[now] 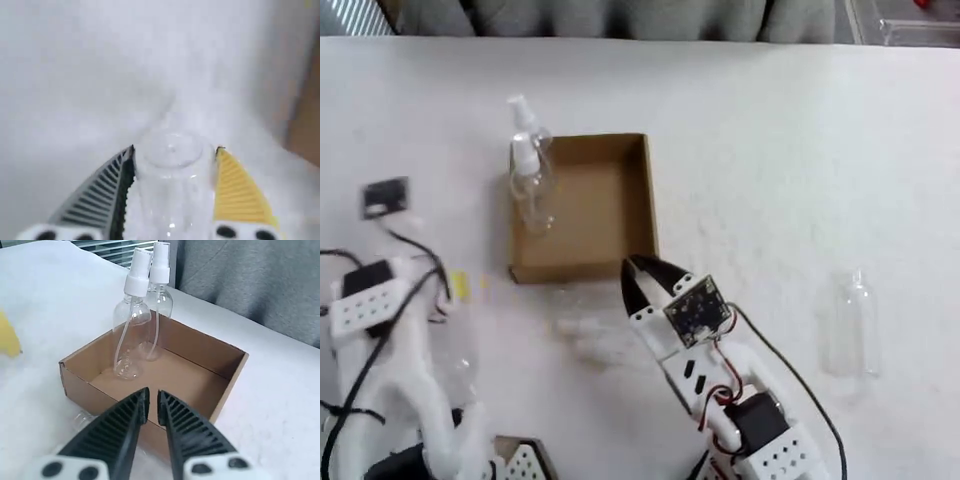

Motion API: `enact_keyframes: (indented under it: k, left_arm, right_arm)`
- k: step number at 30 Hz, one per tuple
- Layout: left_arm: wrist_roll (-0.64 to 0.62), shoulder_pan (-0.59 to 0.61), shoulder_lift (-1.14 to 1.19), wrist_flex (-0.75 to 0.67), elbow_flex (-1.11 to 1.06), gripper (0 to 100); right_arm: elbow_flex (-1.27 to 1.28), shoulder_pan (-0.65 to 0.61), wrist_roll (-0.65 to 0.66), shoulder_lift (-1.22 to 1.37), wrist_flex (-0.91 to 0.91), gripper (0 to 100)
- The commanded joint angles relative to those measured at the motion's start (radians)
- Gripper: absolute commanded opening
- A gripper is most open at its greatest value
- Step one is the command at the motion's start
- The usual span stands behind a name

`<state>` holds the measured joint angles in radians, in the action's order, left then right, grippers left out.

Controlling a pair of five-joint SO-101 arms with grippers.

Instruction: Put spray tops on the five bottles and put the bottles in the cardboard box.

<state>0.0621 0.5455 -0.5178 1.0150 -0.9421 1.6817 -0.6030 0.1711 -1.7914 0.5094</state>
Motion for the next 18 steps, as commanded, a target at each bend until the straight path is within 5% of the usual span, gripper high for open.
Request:
enact_keyframes:
  k: [1, 13, 18]
  left_arm:
    - [-0.052, 0.199, 0.007, -0.183, 0.084, 2]
    - [-0.551, 0.295, 0.081, -0.457, 0.058, 2]
    - [-0.674, 0.369, 0.305, -0.707, 0.064, 2]
  right_arm:
    - [0.008, 0.01, 0.012, -0.008, -0.005, 1.5]
    - [0.008, 0.013, 0.012, -0.008, -0.005, 1.5]
    - [0.008, 0.013, 0.012, -0.008, -0.002, 1.5]
